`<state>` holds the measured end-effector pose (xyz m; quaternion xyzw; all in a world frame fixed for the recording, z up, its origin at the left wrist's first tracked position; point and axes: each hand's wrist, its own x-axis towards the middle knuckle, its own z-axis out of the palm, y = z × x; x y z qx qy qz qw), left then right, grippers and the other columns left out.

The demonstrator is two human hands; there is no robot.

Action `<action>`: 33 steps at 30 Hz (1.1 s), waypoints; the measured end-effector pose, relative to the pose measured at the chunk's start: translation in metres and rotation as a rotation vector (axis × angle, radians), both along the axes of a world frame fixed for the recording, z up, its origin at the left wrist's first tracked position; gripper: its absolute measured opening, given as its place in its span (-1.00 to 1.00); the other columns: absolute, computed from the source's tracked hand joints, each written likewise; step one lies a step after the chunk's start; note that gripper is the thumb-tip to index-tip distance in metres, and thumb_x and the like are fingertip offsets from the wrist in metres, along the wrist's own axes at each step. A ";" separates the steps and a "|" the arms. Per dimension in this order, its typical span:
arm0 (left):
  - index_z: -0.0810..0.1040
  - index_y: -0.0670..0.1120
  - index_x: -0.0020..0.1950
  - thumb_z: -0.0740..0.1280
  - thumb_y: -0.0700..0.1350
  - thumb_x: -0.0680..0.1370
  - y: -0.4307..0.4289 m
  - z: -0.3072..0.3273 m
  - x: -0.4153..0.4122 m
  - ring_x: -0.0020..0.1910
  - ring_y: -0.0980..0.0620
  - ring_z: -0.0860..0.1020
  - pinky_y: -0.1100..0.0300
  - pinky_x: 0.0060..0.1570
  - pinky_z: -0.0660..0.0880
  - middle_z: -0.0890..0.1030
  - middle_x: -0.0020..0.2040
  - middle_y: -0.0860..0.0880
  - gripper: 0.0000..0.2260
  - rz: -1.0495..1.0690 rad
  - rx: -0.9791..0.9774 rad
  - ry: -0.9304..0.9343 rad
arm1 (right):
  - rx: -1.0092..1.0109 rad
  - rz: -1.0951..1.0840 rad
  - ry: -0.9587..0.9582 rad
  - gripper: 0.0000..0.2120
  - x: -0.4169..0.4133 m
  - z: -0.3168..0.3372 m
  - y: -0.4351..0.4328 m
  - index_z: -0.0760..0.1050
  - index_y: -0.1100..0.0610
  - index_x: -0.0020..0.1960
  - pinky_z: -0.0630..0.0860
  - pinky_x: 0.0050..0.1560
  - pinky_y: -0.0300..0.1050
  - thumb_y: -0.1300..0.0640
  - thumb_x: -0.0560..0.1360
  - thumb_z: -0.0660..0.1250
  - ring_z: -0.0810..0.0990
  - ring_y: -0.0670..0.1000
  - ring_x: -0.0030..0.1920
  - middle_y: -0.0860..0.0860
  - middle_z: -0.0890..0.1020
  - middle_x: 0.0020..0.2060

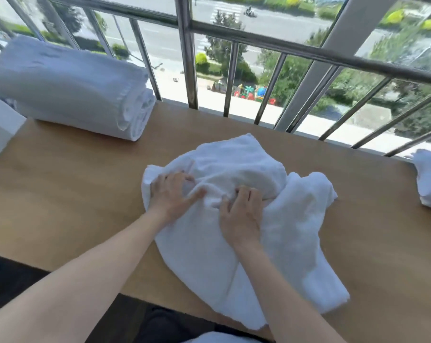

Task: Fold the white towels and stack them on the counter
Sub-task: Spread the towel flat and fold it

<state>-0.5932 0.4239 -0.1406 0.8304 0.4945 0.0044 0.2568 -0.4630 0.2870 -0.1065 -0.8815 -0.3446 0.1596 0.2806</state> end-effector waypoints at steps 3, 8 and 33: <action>0.45 0.11 0.34 0.18 0.50 0.43 0.029 -0.012 -0.014 0.51 -0.03 0.23 -0.06 0.47 0.04 0.37 0.48 0.06 -0.36 -0.052 0.017 -0.029 | -0.057 -0.121 0.013 -0.60 -0.024 -0.007 0.016 0.38 0.22 0.23 0.29 0.27 0.03 -0.05 0.56 0.31 0.37 0.19 0.23 0.13 0.37 0.23; 0.27 0.08 0.46 0.39 0.33 0.44 0.079 -0.014 -0.046 0.34 -0.05 0.43 -0.03 0.25 0.25 0.47 0.36 0.07 -0.31 -0.158 -0.073 0.032 | -0.210 -0.139 -0.017 -0.37 -0.056 -0.025 0.035 0.19 0.18 0.48 0.18 0.45 0.12 -0.21 0.59 0.17 -0.01 0.13 0.56 0.11 0.14 0.54; 0.66 -0.07 0.02 0.54 -0.06 0.48 0.060 -0.005 -0.048 -0.20 0.04 0.71 0.26 -0.36 0.58 0.74 -0.11 -0.02 -0.83 0.230 -1.006 -0.472 | -0.615 0.238 -0.183 -0.30 0.005 -0.058 -0.025 -0.41 -0.33 0.50 -0.26 0.47 0.40 -0.50 0.49 -0.20 -0.55 -0.07 0.47 -0.33 -0.45 0.47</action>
